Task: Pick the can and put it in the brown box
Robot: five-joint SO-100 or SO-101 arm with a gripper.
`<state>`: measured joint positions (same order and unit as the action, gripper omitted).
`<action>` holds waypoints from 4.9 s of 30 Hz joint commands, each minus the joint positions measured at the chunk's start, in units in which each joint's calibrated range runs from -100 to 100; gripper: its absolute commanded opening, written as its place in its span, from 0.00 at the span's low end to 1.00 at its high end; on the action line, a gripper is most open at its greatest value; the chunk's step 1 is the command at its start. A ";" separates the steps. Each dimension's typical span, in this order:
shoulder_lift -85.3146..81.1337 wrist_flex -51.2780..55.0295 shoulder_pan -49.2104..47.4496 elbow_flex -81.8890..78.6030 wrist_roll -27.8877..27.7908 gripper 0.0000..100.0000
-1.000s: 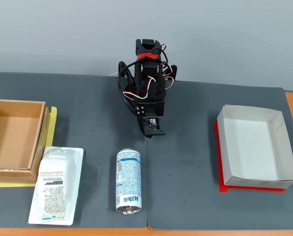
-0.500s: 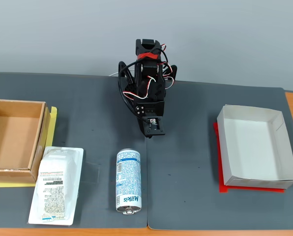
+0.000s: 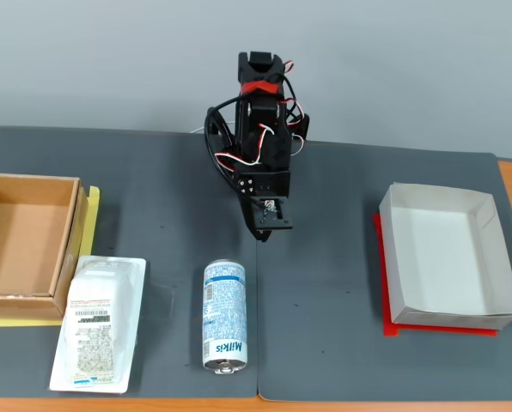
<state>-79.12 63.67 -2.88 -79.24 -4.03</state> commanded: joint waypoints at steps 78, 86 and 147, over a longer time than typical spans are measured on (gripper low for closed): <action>93.06 -13.02 2.64 66.21 -0.24 0.44; 95.09 -13.02 2.64 65.48 -0.24 0.43; 71.20 15.08 18.56 96.70 -20.41 0.10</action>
<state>-4.99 77.08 11.97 10.43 -20.63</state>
